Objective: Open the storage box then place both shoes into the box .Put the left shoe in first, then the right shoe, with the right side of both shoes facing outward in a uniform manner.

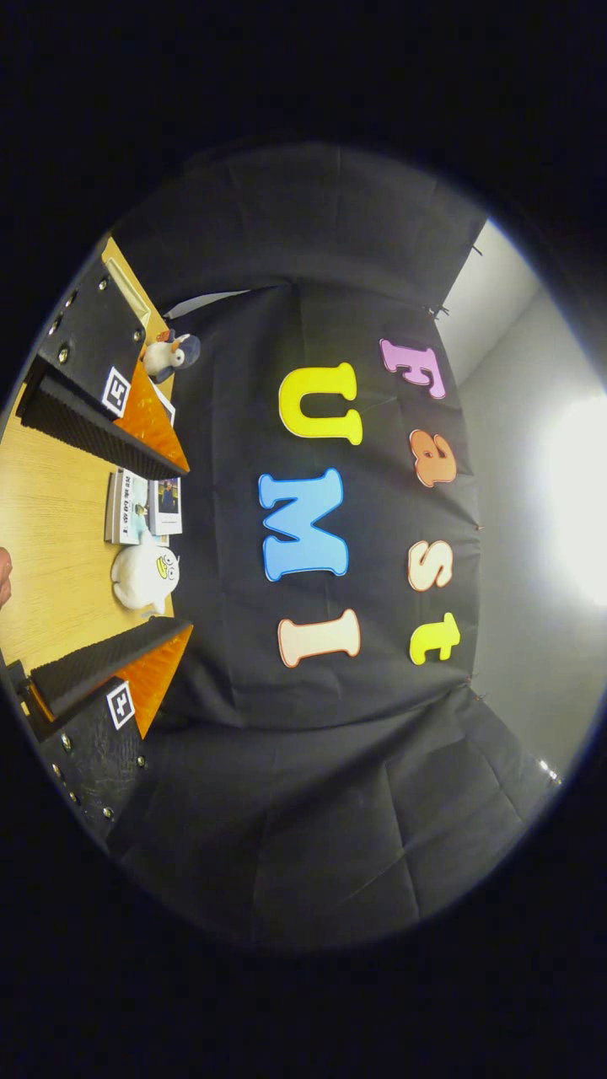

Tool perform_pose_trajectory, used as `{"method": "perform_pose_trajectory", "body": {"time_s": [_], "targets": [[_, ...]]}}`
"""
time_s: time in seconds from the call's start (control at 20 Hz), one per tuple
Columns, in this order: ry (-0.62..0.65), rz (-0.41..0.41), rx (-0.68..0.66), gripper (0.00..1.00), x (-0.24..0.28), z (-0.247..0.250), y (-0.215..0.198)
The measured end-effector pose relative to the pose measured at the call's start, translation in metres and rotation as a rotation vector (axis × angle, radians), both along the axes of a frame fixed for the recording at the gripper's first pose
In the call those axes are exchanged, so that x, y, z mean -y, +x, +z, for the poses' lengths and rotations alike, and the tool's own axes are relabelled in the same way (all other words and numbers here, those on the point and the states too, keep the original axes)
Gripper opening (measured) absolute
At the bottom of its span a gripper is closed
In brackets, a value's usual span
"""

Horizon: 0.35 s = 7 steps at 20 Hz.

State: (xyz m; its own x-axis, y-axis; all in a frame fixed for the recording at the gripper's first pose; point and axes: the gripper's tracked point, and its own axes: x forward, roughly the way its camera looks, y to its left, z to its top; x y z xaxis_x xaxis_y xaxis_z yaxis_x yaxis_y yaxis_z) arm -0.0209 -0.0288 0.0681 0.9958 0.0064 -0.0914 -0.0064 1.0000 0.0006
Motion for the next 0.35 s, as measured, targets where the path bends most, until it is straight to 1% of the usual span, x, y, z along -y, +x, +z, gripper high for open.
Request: {"method": "perform_pose_trajectory", "body": {"time_s": [0.1, 0.35], "targets": [[0.006, -0.012, 0.022, 0.98, 0.0024, 0.0050, 0.0001], [0.022, -0.008, 0.030, 0.98, 0.0021, 0.0064, -0.0004]]}}
